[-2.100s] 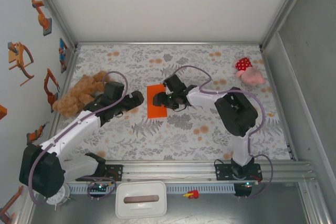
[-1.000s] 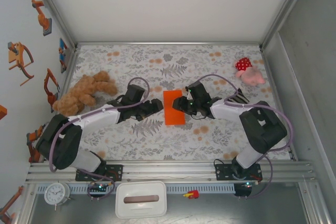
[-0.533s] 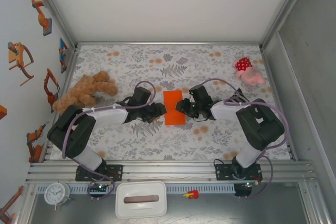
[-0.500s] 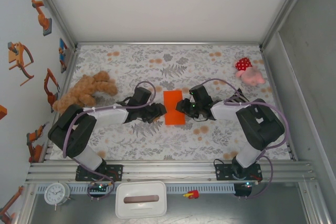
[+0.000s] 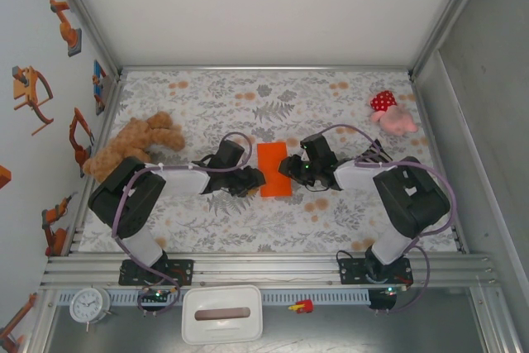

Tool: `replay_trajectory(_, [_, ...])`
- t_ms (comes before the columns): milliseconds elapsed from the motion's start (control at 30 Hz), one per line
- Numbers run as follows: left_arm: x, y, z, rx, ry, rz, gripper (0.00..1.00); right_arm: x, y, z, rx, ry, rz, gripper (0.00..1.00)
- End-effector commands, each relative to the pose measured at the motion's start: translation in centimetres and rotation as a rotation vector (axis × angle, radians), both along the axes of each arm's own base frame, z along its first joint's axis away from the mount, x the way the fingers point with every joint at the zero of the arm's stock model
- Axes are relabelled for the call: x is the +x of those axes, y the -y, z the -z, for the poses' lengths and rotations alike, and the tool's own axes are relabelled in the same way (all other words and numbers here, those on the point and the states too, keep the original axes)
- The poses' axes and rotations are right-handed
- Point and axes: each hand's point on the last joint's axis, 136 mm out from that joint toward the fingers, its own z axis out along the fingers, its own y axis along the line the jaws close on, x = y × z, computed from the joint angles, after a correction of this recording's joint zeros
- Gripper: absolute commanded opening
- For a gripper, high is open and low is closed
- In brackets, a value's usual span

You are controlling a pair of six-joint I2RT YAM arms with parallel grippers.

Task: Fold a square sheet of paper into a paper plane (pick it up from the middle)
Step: Third fold the triangle at the center of the table.

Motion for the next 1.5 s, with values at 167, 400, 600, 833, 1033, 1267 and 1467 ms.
replay_trajectory(167, [0.9,1.3,-1.1,-0.049,0.028,0.008,0.32,0.3,0.1,-0.9,0.022,0.024,0.009,0.39])
replay_trajectory(400, [1.6,1.9,-1.5,-0.090,0.040,-0.005,0.30,0.1,0.1,-0.1,0.015,0.004,0.005,0.38])
replay_trajectory(600, [2.5,2.1,-1.7,-0.129,0.038,-0.019,0.28,-0.1,0.1,0.8,0.010,-0.017,0.002,0.37])
replay_trajectory(833, [3.3,2.0,-1.5,-0.132,0.039,-0.025,0.24,-0.5,0.3,2.0,-0.008,-0.052,0.004,0.35])
replay_trajectory(1033, [3.7,1.9,-1.3,-0.137,0.033,-0.028,0.19,-0.5,0.4,2.1,-0.013,-0.052,0.005,0.35])
replay_trajectory(1267, [3.7,1.6,-1.5,-0.132,0.031,-0.037,0.10,0.3,0.7,-0.1,-0.034,0.028,-0.021,0.37])
replay_trajectory(1467, [3.8,1.6,-2.0,-0.140,0.026,-0.053,0.06,0.4,2.0,-3.5,-0.145,0.176,-0.094,0.41])
